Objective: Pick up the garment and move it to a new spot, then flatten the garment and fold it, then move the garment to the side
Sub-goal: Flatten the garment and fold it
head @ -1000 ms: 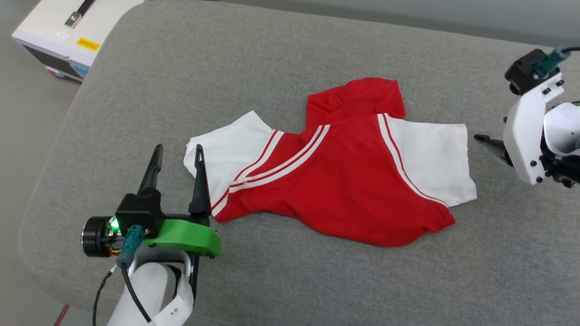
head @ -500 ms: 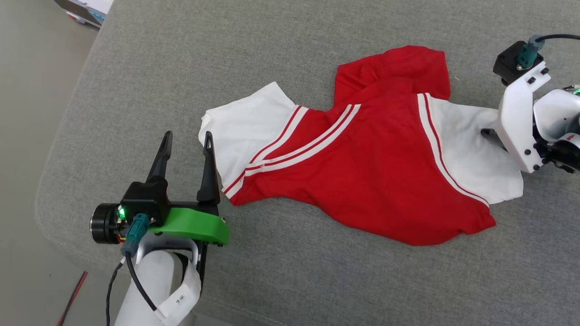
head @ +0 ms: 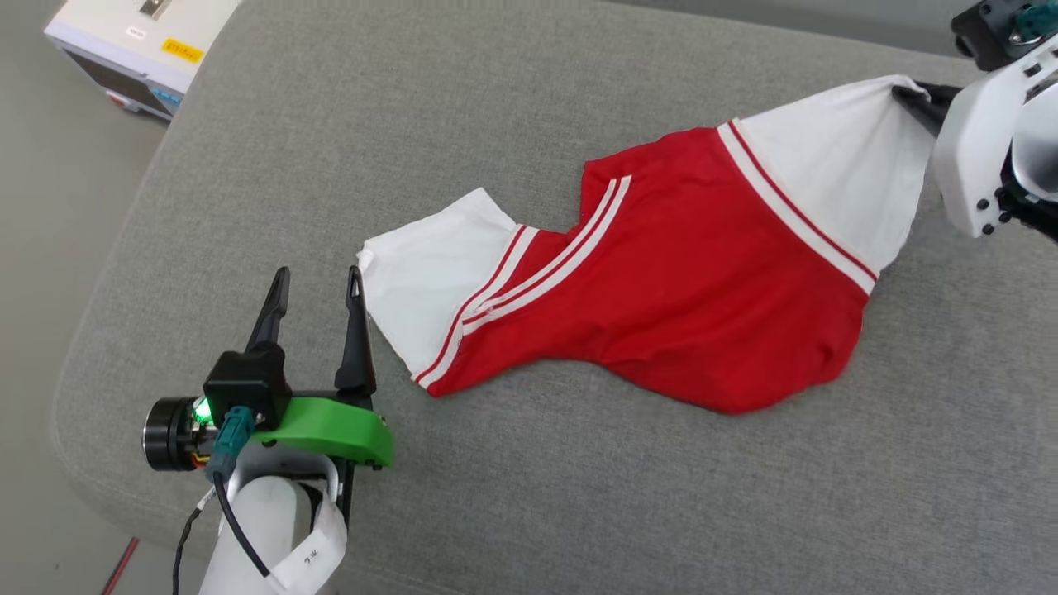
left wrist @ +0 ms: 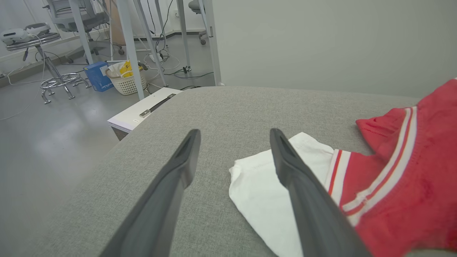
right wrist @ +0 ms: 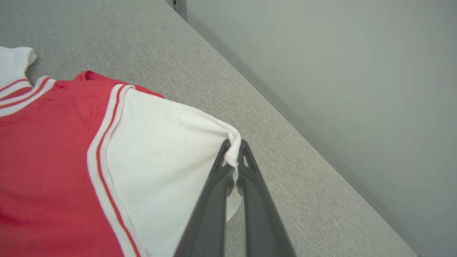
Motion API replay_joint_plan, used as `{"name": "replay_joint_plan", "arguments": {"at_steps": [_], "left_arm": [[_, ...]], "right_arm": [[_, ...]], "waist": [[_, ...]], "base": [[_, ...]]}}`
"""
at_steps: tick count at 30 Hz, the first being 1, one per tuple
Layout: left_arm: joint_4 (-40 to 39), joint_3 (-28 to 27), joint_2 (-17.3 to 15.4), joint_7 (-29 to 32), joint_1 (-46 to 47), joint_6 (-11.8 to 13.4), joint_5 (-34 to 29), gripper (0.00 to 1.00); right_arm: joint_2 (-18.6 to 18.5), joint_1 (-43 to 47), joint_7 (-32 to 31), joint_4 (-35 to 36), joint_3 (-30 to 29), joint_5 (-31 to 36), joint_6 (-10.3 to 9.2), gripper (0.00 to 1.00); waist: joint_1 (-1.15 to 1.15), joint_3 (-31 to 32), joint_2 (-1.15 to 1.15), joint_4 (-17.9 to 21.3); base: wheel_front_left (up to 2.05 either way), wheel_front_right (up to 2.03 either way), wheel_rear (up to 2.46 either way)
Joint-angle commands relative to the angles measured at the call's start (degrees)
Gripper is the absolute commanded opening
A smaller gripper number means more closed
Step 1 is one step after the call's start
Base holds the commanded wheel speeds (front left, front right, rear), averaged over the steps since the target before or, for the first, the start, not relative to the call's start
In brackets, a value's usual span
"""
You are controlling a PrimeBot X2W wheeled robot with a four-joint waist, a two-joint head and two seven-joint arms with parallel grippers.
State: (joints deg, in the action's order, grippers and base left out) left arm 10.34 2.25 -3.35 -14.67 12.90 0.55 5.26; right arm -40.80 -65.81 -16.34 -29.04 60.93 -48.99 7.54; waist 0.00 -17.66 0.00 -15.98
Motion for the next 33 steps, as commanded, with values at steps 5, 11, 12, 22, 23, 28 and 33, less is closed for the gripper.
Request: {"name": "replay_joint_plan", "arguments": {"at_steps": [5, 11, 12, 22, 23, 28, 33], "left_arm": [[0.61, -1.42, 0.23, -0.33, -2.64, -0.78, -1.22, 1.0], [1.29, -2.78, 0.15, -0.33, -4.75, -1.2, -1.52, 1.0], [1.45, -2.99, 0.16, -0.33, -5.16, -1.23, -1.54, 1.0], [2.69, -4.2, 0.28, -0.33, -8.52, -1.23, -1.31, 1.0], [2.82, -4.26, 0.29, -0.33, -8.64, -1.27, -1.35, 1.0], [3.23, -4.58, 0.32, -0.33, -8.93, -1.53, -1.51, 1.0], [3.69, -4.83, 0.33, -0.33, -8.97, -1.89, -1.84, 1.0]], "right_arm": [[-3.46, -1.32, 6.24, 1.81, 0.51, 1.39, -0.05, 0.0], [-7.52, 1.76, 12.0, 5.88, 0.83, 3.27, -0.05, 0.0], [-8.17, 3.22, 13.08, 6.86, 0.5, 3.31, -0.05, 0.0], [-12.6, 25.72, 19.28, 9.7, -8.73, 2.14, -0.05, 0.0], [-12.75, 28.45, 20.04, 9.18, -10.3, 2.17, -0.05, 0.0], [-11.08, 39.74, 23.7, 6.0, -17.25, 2.64, -0.05, 0.0], [-7.79, 49.32, 26.62, 2.31, -23.59, 4.81, -0.05, 0.0]], "waist": [[0.0, 5.36, 0.0, 4.08], [0.0, 7.9, 0.0, 6.78], [0.0, 8.41, 0.0, 7.28], [0.0, 11.33, 0.0, 11.79], [0.0, 11.39, 0.0, 12.07], [0.0, 11.39, 0.0, 13.13], [0.0, 11.03, 0.0, 13.75]], "base": [[0.0, 0.0, 0.0], [0.0, 0.0, 0.0], [0.0, 0.0, 0.0], [0.0, 0.0, 0.0], [0.0, 0.0, 0.0], [0.0, 0.0, 0.0], [0.0, 0.0, 0.0]]}}
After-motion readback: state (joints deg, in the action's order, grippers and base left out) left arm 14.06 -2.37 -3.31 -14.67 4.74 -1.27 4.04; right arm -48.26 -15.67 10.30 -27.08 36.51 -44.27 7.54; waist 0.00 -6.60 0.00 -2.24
